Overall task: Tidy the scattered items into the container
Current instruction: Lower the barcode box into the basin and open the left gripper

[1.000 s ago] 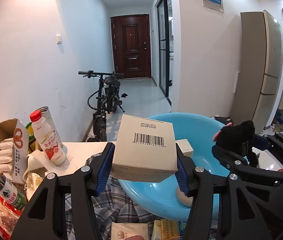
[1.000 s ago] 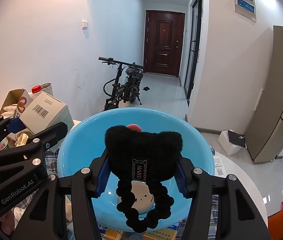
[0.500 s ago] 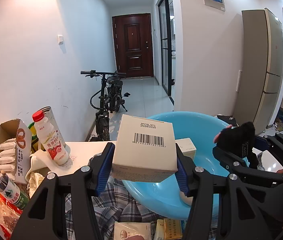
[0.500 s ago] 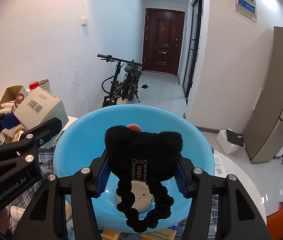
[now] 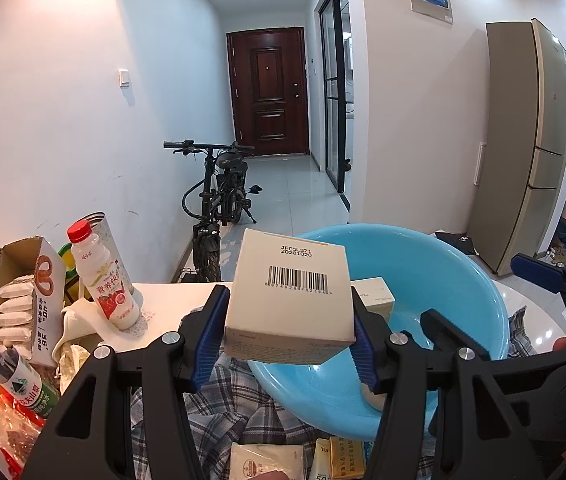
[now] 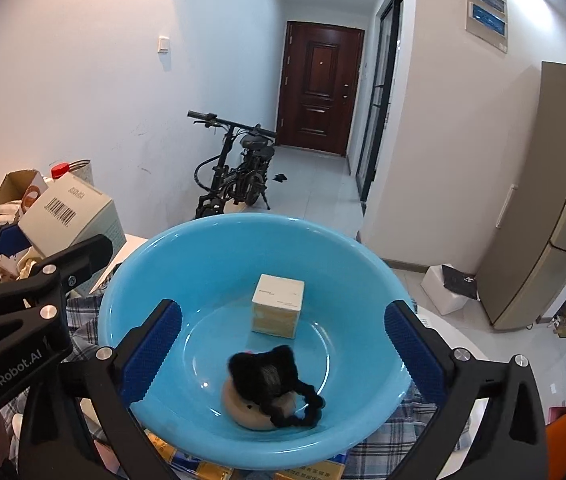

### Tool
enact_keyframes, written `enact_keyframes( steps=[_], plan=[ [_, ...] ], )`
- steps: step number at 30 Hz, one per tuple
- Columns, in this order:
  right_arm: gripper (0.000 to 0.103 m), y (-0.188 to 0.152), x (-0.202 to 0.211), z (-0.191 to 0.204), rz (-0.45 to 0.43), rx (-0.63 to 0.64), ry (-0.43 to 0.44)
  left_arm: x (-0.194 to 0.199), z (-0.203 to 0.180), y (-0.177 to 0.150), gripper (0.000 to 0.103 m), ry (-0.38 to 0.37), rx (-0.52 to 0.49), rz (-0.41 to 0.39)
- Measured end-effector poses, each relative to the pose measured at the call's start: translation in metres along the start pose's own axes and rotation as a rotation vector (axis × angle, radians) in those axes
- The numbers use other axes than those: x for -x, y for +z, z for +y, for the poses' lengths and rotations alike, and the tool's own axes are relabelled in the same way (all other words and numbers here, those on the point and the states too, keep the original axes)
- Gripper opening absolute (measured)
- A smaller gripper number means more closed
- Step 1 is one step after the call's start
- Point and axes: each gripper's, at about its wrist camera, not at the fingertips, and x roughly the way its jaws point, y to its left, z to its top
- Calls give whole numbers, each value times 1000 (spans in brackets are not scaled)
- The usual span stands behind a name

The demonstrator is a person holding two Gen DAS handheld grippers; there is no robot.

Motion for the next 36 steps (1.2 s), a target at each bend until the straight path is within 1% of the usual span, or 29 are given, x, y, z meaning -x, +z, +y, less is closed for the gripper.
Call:
enact_keyframes(
  steps=[4,9,15,19,22,25,29,36],
  plan=[
    [103,0,-2,-1,4,-5,-15,0,-1,0,55,1,-4,-2],
    [103,-3,1,-12,10,-24,-27,2,0,0,55,-2,-1,-5],
    [103,-3,2,-30,21,-85,-121,-1,0,0,55,-6,7,2],
    [103,-1,10,-43,-9,-137,-181,-2,0,0,55,-17,14,7],
    [103,-1,16,-52,-27,-166,-174,-3,-2,0,55,-18,9,9],
    [103,-1,17,-56,-25,-175,-168,-4,-5,-1,55,-22,3,13],
    [103,0,14,-53,-13,-175,-143,-6,-6,-2,55,-21,-7,16],
    [103,1,12,-50,-9,-166,-146,-10,-6,-3,55,-21,-1,18]
  ],
)
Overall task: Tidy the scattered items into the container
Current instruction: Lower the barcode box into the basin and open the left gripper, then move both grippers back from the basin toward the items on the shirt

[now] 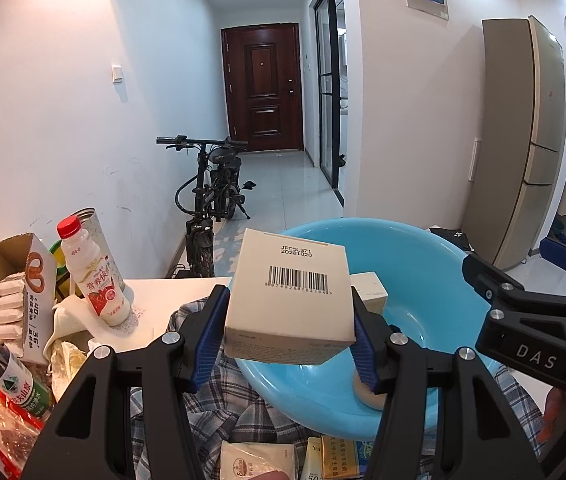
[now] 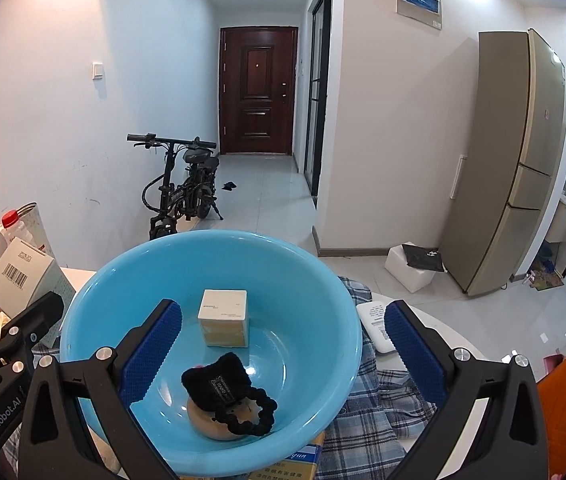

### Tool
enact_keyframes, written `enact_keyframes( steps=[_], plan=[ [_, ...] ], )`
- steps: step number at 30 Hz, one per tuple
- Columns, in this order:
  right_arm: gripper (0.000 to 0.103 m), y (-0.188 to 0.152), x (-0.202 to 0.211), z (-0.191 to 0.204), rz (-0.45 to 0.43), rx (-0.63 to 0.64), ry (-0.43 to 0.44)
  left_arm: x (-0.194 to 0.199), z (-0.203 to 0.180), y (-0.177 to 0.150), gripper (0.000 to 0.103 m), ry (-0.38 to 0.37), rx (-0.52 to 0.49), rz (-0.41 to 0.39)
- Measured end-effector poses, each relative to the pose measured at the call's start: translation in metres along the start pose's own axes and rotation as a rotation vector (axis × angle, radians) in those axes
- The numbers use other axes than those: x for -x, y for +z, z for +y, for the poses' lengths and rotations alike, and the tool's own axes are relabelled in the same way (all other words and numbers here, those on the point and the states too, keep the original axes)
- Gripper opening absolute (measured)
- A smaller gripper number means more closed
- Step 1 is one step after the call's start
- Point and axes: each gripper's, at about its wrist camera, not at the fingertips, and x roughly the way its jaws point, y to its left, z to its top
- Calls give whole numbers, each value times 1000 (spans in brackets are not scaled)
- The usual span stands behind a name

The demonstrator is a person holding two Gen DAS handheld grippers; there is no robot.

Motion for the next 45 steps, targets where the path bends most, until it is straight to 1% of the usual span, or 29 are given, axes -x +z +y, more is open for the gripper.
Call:
enact_keyframes(
  steps=[3,4,5,6,7,8,12,15,27,36,42,45],
  plan=[
    [103,0,0,-1,1,1,0,-3,-1,-1,55,-6,-2,4],
    [103,0,0,0,1,1,2,-3,-1,-2,57,-11,-2,3],
    [103,0,0,0,2,1,2,-4,-2,-2,75,-16,-3,2],
    [103,0,0,0,1,2,1,-4,-1,-2,99,-19,-4,3],
    [103,0,0,0,1,3,-10,-4,0,-2,103,-13,-3,-3],
    [103,0,0,-1,0,6,-21,-3,0,-2,103,-10,-5,-6],
    [103,1,1,-4,2,-8,9,1,-1,-1,103,-26,-10,-11],
    [103,2,1,-1,0,1,0,3,-3,0,103,-13,-22,-18],
    [103,2,3,1,4,3,15,6,1,1,103,-2,-20,-19],
    [103,4,8,5,-2,19,30,17,4,4,103,27,-27,-42],
    [103,6,16,6,-23,21,34,23,11,8,103,23,3,-50],
    [103,7,21,9,-32,28,21,25,15,9,103,1,28,-39]
  ],
)
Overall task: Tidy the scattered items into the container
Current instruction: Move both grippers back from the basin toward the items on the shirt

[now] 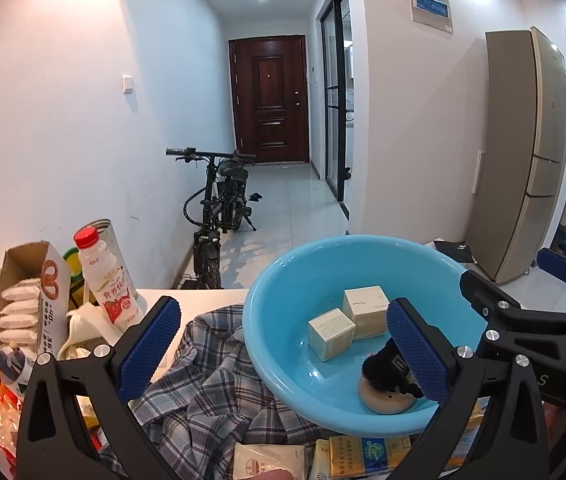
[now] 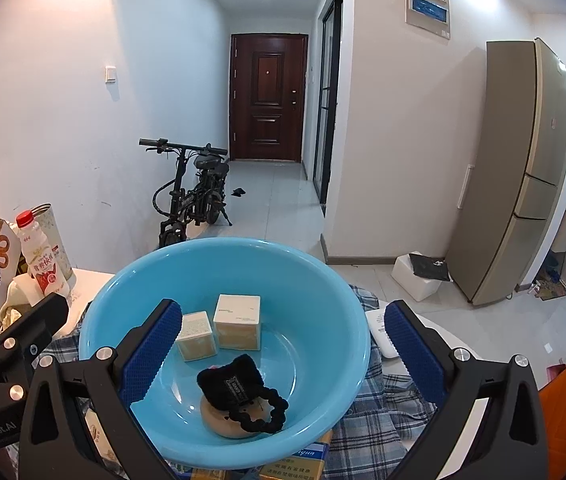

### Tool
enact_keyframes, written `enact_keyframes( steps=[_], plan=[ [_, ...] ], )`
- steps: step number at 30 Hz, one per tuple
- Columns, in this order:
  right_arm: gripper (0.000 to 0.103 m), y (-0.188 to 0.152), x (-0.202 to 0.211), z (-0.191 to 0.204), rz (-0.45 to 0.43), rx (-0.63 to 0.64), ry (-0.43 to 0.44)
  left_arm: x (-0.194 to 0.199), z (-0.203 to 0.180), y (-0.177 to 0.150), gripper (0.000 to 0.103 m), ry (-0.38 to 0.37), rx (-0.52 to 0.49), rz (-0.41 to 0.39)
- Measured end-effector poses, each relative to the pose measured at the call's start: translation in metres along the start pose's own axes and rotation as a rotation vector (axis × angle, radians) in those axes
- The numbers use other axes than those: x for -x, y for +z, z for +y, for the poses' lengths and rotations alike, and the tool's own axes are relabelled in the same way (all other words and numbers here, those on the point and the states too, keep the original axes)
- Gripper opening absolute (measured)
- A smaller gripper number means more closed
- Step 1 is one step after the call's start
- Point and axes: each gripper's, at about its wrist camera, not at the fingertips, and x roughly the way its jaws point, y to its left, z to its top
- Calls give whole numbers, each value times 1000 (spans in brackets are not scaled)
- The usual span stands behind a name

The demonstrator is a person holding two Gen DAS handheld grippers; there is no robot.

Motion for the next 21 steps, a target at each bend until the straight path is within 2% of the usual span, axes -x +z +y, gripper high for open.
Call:
enact_keyframes(
  steps=[7,15,19,21],
  plan=[
    [103,5,22,0,-34,12,8,16,6,2,103,-62,74,-1],
    [103,-15,42,-7,4,36,17,33,-10,4,103,-71,8,-39],
    [103,-35,61,-18,24,25,77,40,-25,3,103,-46,-50,-64],
    [103,-46,69,-22,22,31,79,41,-30,2,103,-39,-70,-67]
  ],
)
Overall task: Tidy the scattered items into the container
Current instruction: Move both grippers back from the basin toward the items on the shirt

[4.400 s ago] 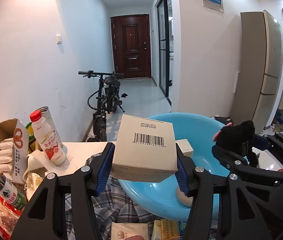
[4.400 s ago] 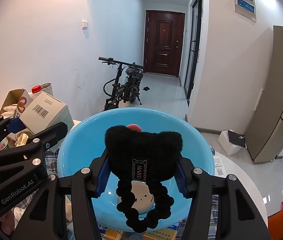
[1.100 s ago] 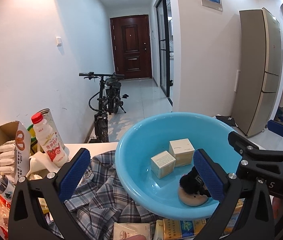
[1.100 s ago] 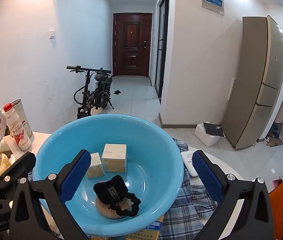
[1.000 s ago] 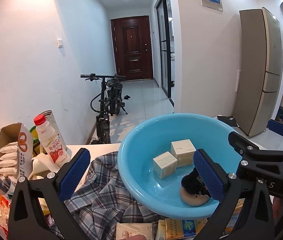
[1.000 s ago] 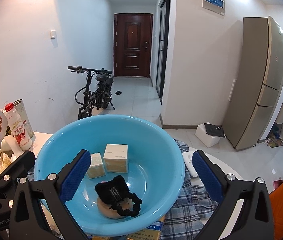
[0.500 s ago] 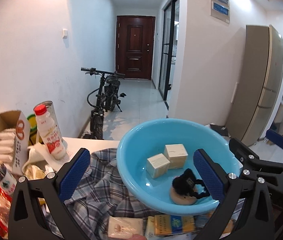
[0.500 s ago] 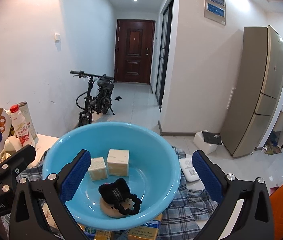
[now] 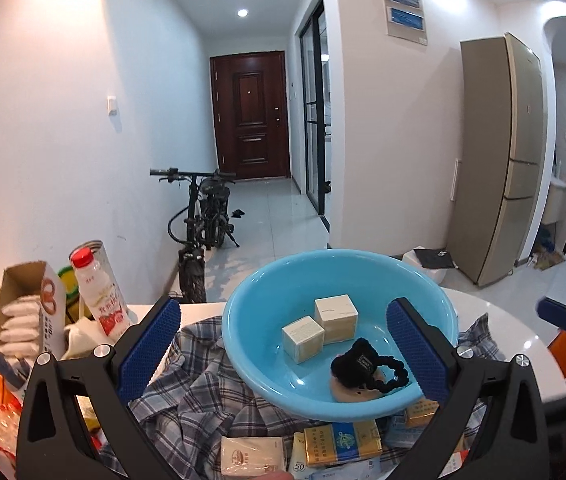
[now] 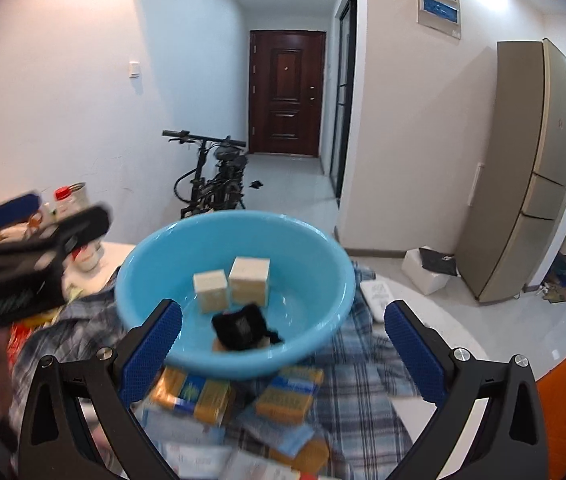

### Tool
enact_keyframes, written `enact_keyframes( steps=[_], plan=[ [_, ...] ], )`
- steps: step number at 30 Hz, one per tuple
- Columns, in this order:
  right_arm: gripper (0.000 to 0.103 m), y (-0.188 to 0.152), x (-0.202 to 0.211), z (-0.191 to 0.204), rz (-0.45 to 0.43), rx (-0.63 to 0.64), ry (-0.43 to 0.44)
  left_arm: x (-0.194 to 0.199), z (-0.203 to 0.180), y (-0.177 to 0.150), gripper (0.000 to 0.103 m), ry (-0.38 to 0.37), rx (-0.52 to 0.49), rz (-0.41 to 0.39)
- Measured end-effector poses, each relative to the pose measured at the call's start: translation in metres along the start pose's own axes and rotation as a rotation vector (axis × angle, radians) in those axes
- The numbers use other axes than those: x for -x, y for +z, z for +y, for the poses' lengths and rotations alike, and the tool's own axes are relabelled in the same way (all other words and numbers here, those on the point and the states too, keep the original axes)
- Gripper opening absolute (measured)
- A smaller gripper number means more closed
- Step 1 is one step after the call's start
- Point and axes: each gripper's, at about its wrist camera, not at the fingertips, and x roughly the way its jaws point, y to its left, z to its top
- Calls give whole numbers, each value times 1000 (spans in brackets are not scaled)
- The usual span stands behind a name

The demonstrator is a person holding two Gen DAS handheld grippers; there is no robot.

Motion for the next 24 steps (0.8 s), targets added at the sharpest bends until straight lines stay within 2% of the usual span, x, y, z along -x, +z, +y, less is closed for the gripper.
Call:
enact_keyframes(
  steps=[5,12,15,20,24],
  plan=[
    [103,-36,17,-9,15,14,10,-3,-12,-3,103,26,-36,6],
    [103,-110,16,-19,98,70,39,-2,-32,-7,103,57,-102,3],
    [103,-135,6,-25,155,93,62,0,-38,-8,103,9,-117,24],
    [103,-161,-12,-32,221,99,83,2,-47,-10,103,-2,-134,24],
    [103,-169,-22,-34,257,48,126,-1,-47,-11,103,0,-138,31]
  ],
)
